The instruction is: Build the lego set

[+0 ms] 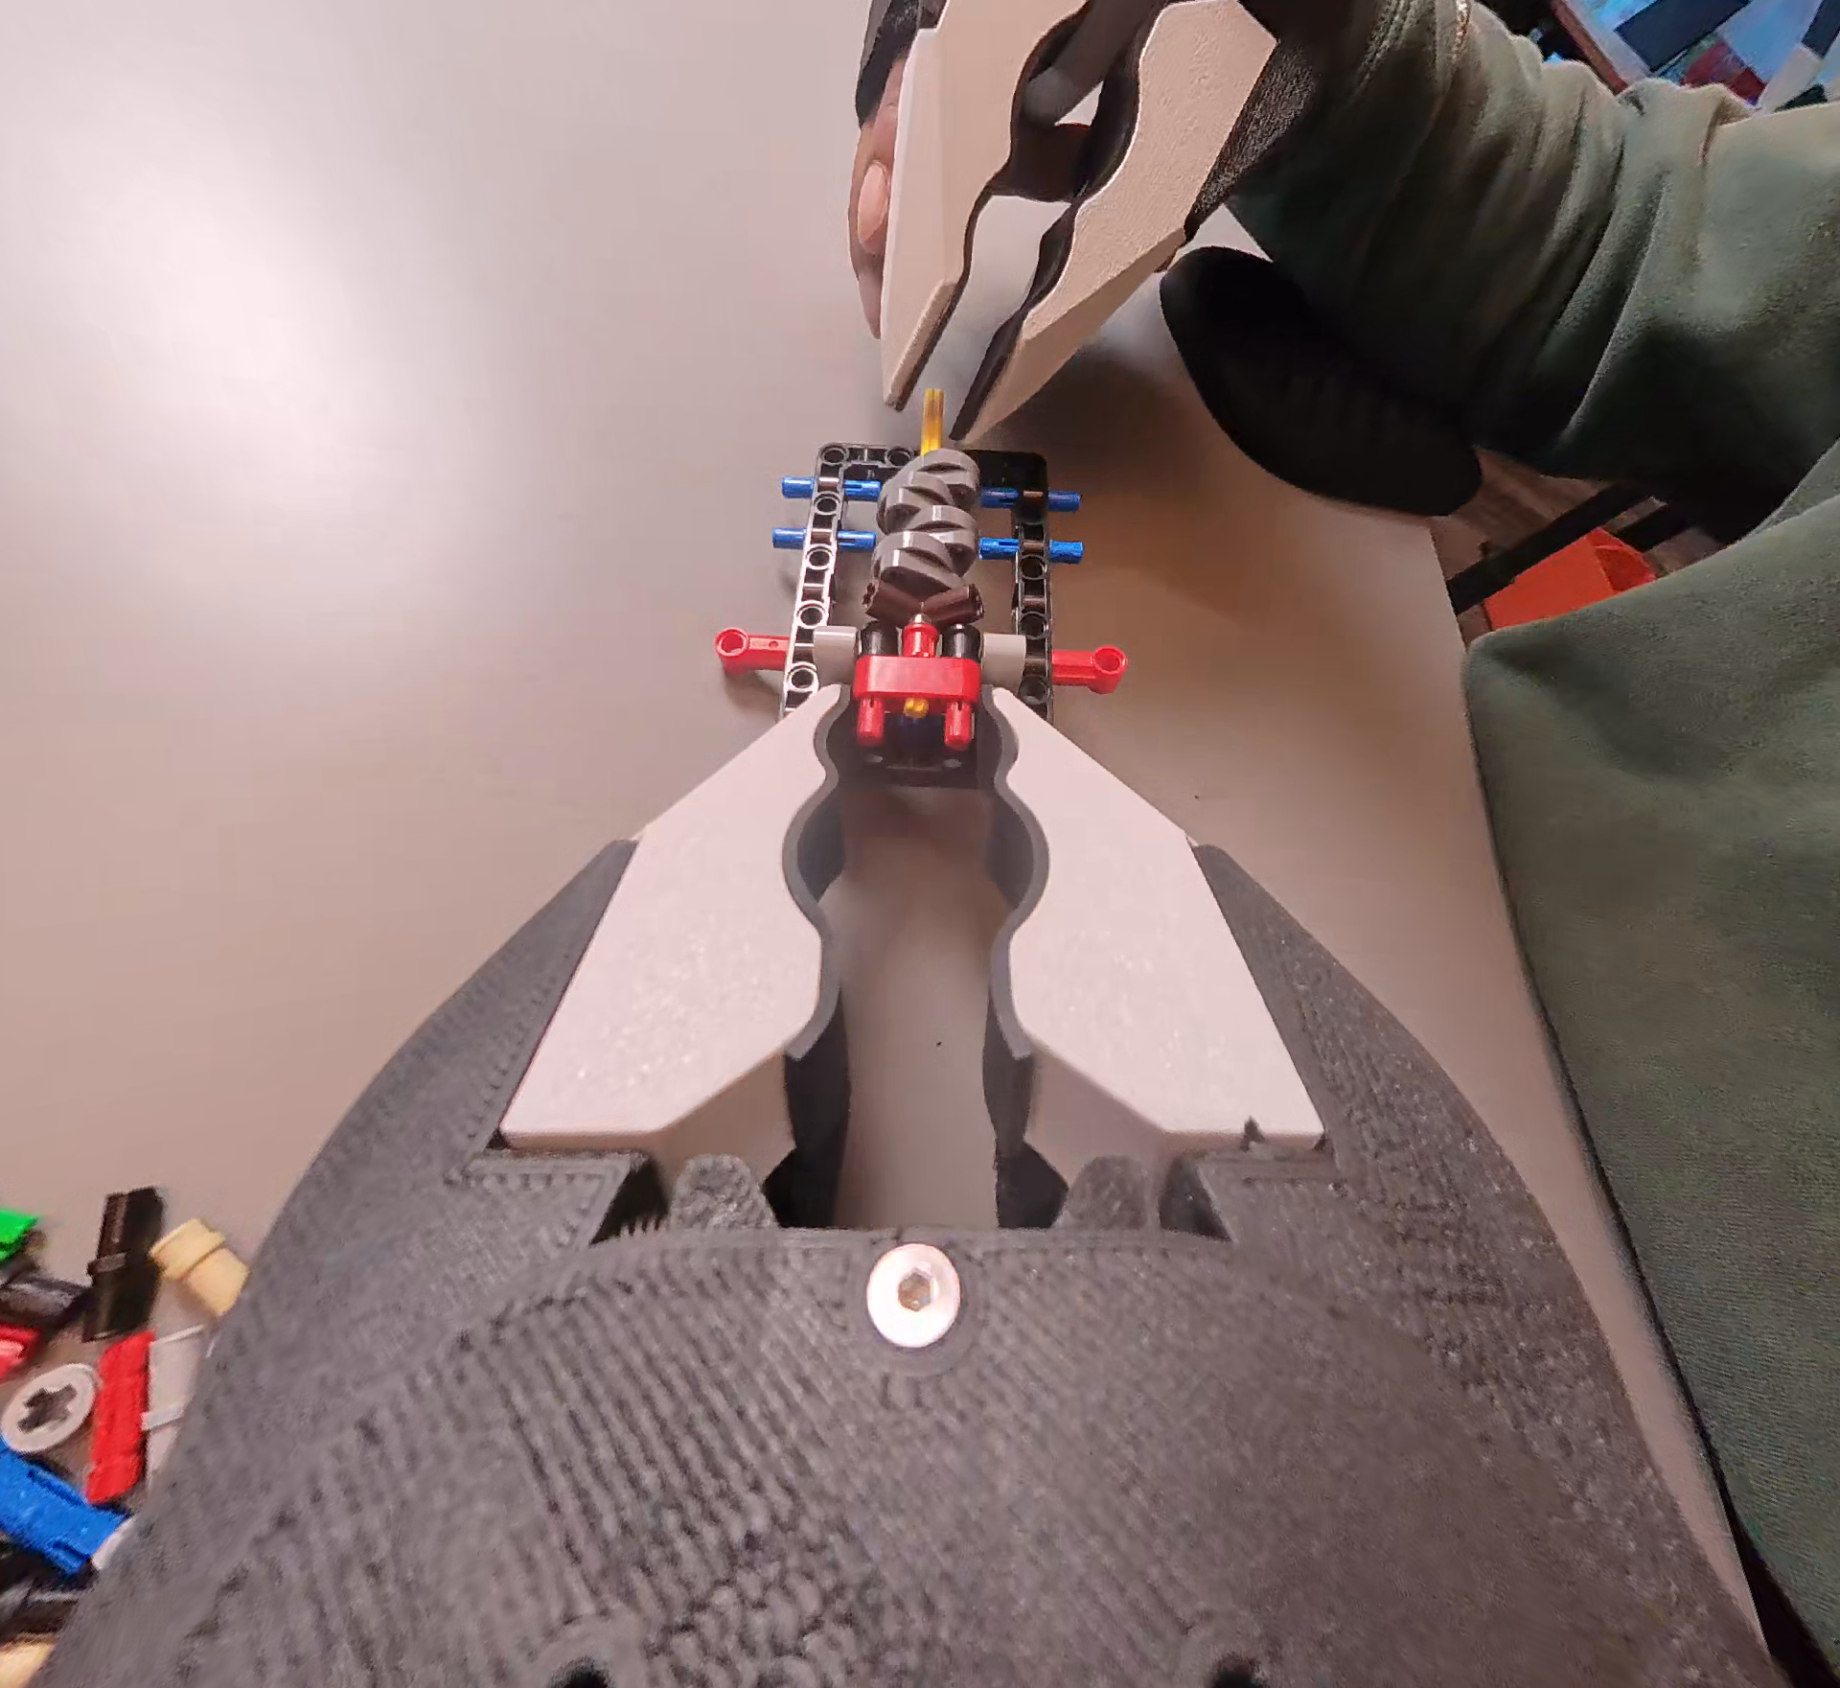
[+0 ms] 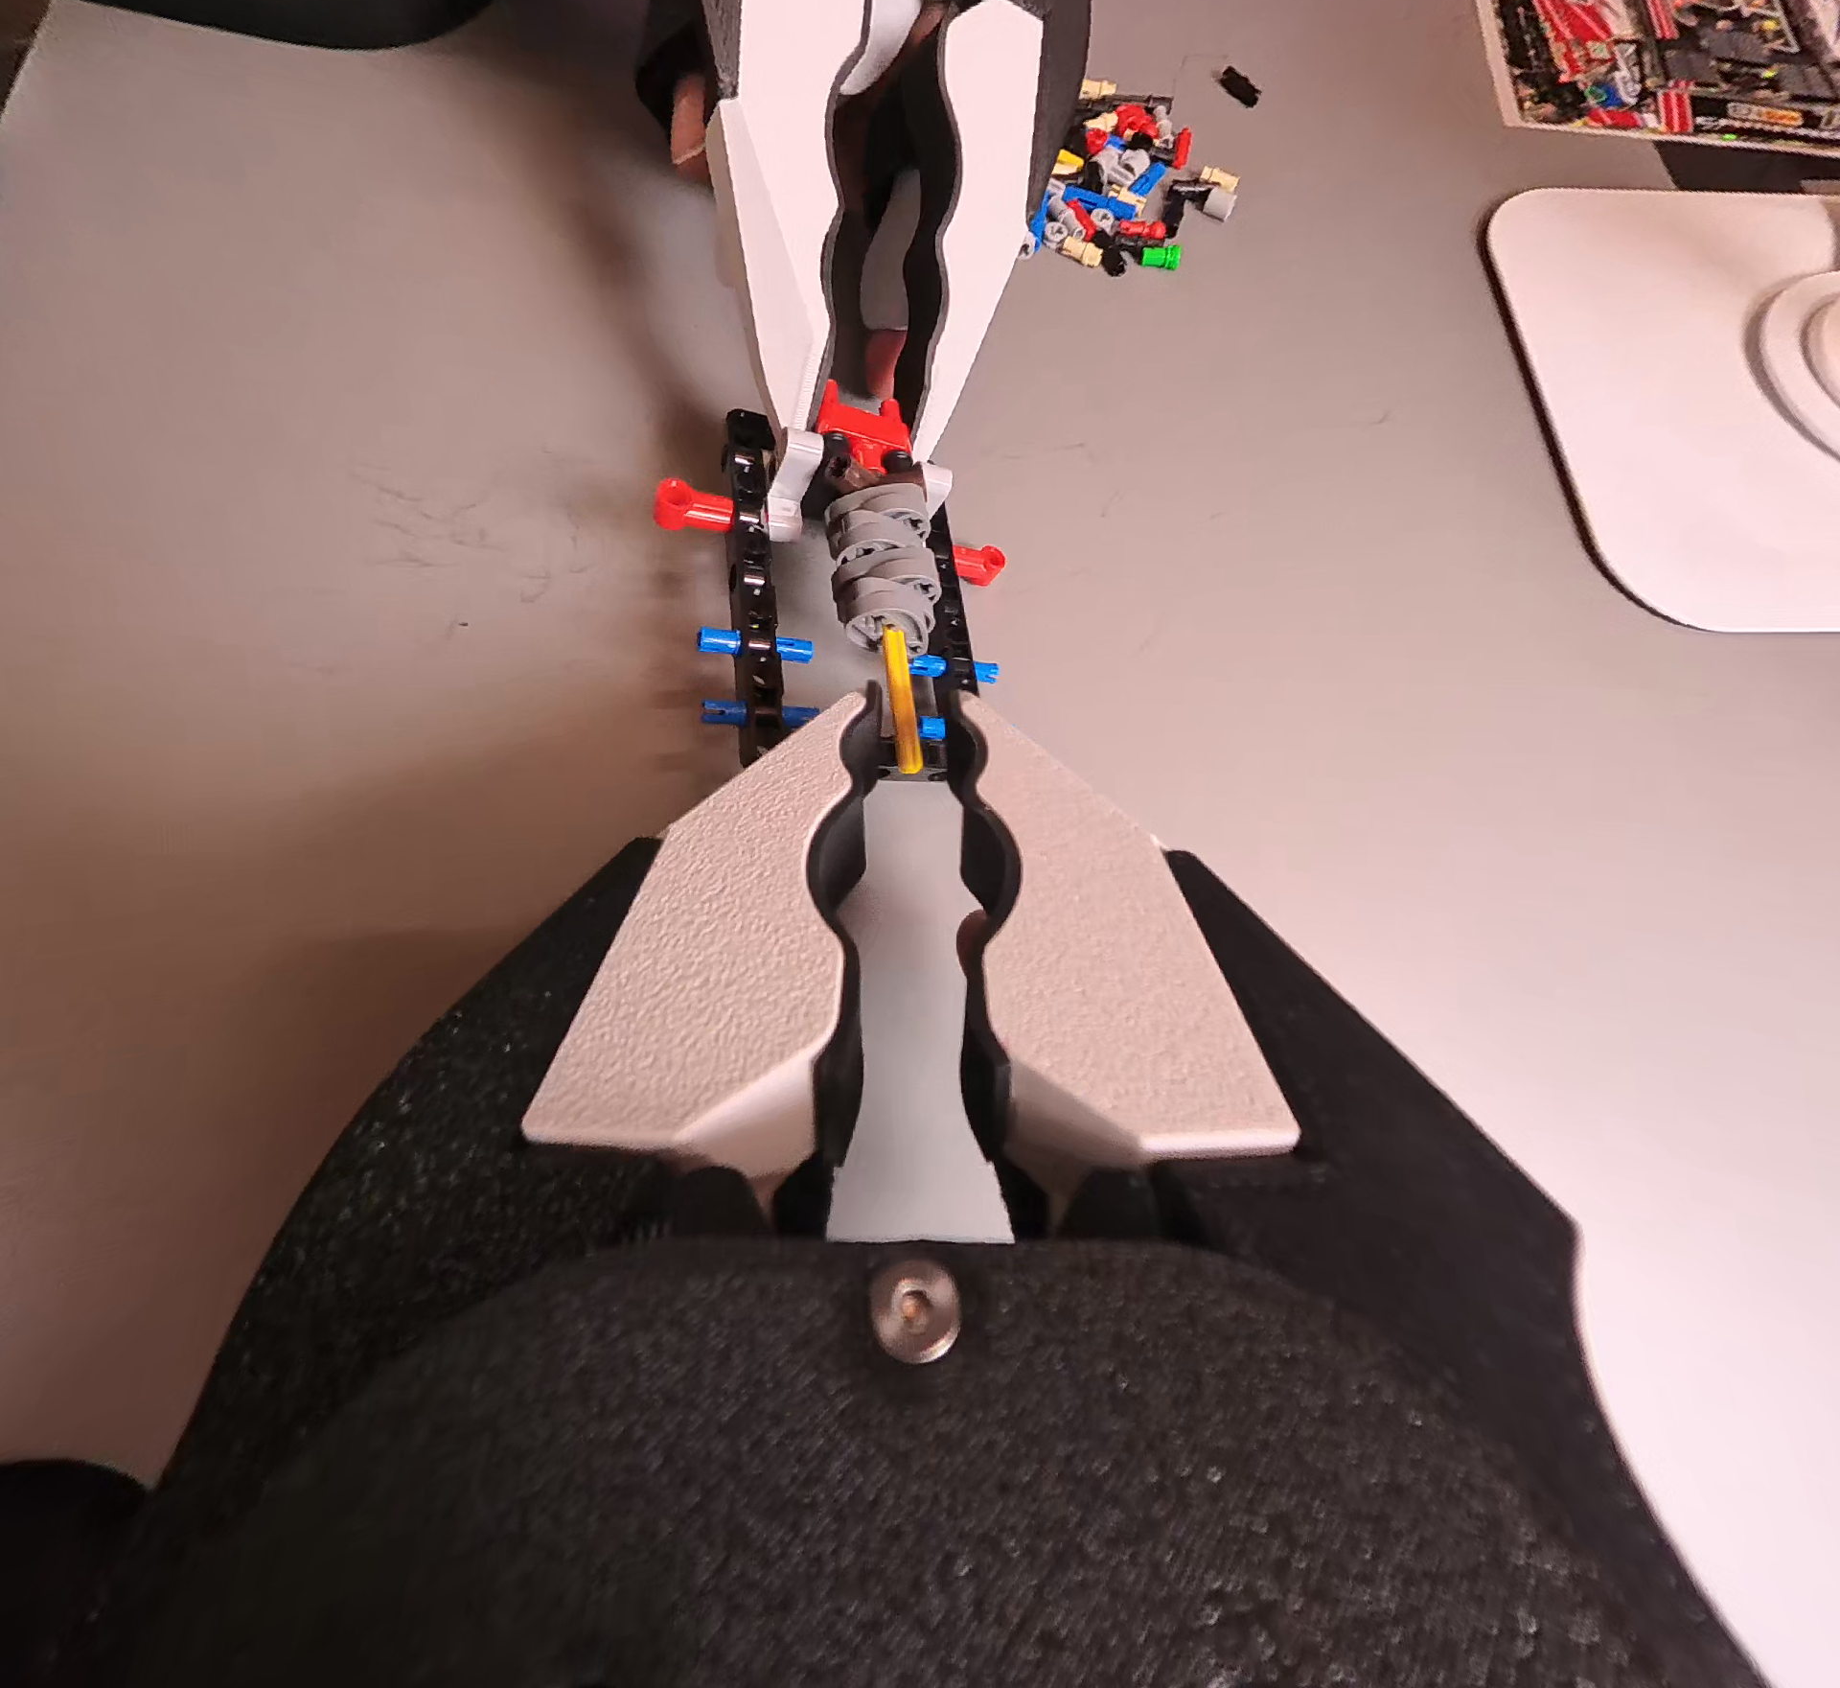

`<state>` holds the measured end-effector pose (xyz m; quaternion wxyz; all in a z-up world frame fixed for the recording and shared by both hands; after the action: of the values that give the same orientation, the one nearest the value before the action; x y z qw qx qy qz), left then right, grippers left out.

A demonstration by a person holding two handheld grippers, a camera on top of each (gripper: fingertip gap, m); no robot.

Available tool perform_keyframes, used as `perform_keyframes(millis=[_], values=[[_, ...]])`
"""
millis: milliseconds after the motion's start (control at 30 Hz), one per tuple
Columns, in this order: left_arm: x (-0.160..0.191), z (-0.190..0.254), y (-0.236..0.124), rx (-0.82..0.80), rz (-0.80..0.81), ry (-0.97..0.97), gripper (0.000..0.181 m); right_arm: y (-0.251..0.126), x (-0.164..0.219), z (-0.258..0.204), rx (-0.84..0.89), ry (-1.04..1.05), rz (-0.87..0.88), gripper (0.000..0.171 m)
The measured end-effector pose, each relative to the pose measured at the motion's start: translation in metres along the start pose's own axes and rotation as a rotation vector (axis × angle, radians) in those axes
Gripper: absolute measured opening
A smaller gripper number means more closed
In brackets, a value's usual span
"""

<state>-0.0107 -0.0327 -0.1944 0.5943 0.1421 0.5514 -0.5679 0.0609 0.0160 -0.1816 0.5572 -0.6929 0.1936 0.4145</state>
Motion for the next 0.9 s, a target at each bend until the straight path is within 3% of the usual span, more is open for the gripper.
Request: perform_keyframes(millis=[600, 900], values=[[0.002, 0.000, -0.001, 0.013, 0.007, 0.007, 0.022, 0.003, 0.006, -0.004, -0.009, -0.002, -0.025, 0.004], [0.011, 0.000, -0.001, -0.173, -0.083, 0.329, 0.022, -0.007, 0.011, 0.000, 0.021, 0.010, -0.015, 0.012]])
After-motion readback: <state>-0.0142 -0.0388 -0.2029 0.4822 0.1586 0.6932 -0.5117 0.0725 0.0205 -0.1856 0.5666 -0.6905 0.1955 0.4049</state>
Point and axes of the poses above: each gripper's, where its closed fingertips meet, y out along the fingers, x out of its underside, z = x × y across the jaws, the point moved 2 cm from there along -y, back along the fingers, and after that the axes turned 6 degrees about y, right-handed, at the moved point
